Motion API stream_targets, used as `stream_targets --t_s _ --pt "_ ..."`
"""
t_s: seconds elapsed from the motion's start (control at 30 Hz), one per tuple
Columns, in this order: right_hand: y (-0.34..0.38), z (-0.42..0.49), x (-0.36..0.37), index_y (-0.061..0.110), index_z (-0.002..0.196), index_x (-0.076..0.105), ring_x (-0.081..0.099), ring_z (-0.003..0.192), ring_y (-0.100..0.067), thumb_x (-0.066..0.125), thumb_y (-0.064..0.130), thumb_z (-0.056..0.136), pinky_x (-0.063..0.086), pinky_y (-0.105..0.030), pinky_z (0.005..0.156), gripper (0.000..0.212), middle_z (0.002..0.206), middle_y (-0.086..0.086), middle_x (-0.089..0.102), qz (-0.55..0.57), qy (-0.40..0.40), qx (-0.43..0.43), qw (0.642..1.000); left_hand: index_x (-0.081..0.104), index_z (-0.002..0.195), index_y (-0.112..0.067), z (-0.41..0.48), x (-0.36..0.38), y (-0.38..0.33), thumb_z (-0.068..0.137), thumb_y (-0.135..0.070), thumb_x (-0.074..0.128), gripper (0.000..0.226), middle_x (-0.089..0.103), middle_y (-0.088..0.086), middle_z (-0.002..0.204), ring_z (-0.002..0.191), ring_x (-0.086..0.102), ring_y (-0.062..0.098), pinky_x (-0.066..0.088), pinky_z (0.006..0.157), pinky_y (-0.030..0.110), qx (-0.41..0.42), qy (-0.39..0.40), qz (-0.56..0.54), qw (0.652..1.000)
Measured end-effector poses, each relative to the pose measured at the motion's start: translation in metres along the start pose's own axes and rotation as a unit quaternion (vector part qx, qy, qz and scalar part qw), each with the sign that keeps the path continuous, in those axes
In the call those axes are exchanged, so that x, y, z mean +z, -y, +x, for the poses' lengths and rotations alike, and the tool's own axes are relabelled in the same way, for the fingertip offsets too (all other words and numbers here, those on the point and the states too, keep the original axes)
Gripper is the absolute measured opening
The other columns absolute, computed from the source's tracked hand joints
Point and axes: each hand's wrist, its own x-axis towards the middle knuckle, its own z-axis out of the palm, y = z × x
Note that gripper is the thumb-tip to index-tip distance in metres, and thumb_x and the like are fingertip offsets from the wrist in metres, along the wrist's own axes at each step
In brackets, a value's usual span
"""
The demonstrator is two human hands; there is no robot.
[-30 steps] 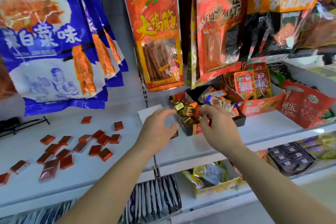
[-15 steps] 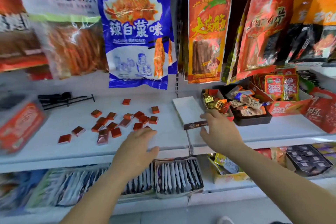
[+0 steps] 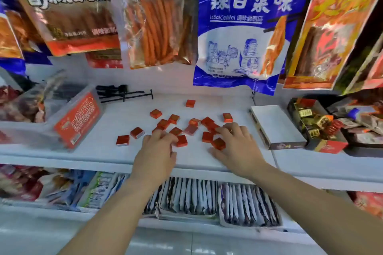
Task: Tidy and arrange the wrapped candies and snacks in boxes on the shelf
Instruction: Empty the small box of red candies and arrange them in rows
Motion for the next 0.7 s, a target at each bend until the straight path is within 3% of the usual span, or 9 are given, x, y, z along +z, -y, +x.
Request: stream_targets --t_s 0.07,0.17,0.37,0.5,0.6,0.7 --pt "0.001 0.005 0.006 0.022 0.129 0.058 0.051 0.113 -0.031 0.058 0.045 0.092 0.045 -0.043 0.095 0.043 0.126 -0.003 0.051 0.028 -0.051 0.001 0.998 0.063 0.117 -0.031 0.003 0.0 0.008 0.091 -0.021 0.064 0.028 0.051 -0.008 0.122 0.115 0.045 0.02 0.048 0.093 0.036 0.003 -0.02 -0.022 1.0" --pt "-0.001 0.007 0.013 0.019 0.116 0.066 0.058 0.098 -0.03 0.065 0.028 0.09 0.049 -0.038 0.088 0.027 0.113 -0.003 0.055 0.072 -0.102 -0.01 0.992 0.066 0.109 -0.033 0.005 -0.001 0.015 0.086 -0.021 0.071 0.027 0.056 -0.015 0.105 0.1 0.053 0.014 0.051 0.084 0.034 0.016 -0.046 -0.039 0.998" --pt "-0.005 0.005 0.008 0.015 0.111 0.068 0.06 0.094 -0.022 0.077 0.017 0.083 0.044 -0.025 0.085 0.03 0.109 -0.001 0.056 0.141 -0.153 -0.035 0.977 0.067 0.101 -0.03 0.008 -0.001 0.028 0.076 -0.018 0.081 0.031 0.051 -0.014 0.097 0.08 0.057 0.006 0.052 0.08 0.027 -0.013 -0.053 -0.147 0.988" --pt "-0.007 0.021 0.006 0.015 0.121 0.067 0.057 0.107 -0.031 0.071 0.015 0.089 0.044 -0.033 0.093 0.032 0.119 -0.009 0.061 0.141 -0.144 0.018 0.979 0.069 0.114 -0.029 0.016 0.0 0.037 0.08 -0.022 0.081 0.036 0.058 -0.01 0.102 0.089 0.059 0.012 0.052 0.086 0.029 -0.017 -0.103 -0.165 0.981" --pt "-0.005 0.021 0.012 0.019 0.122 0.066 0.056 0.102 -0.033 0.066 0.023 0.092 0.046 -0.038 0.091 0.031 0.117 -0.008 0.066 0.092 -0.097 0.022 0.991 0.072 0.114 -0.027 0.019 0.005 0.041 0.086 -0.022 0.075 0.029 0.058 -0.007 0.106 0.102 0.055 0.021 0.051 0.091 0.039 0.002 -0.082 -0.128 0.988" --pt "-0.006 0.02 0.008 0.019 0.121 0.068 0.058 0.1 -0.032 0.068 0.024 0.091 0.048 -0.037 0.088 0.03 0.113 -0.007 0.069 0.095 -0.089 0.023 0.991 0.071 0.113 -0.027 0.019 0.005 0.041 0.087 -0.022 0.074 0.027 0.06 -0.01 0.104 0.099 0.057 0.018 0.051 0.091 0.039 -0.001 -0.073 -0.118 0.99"
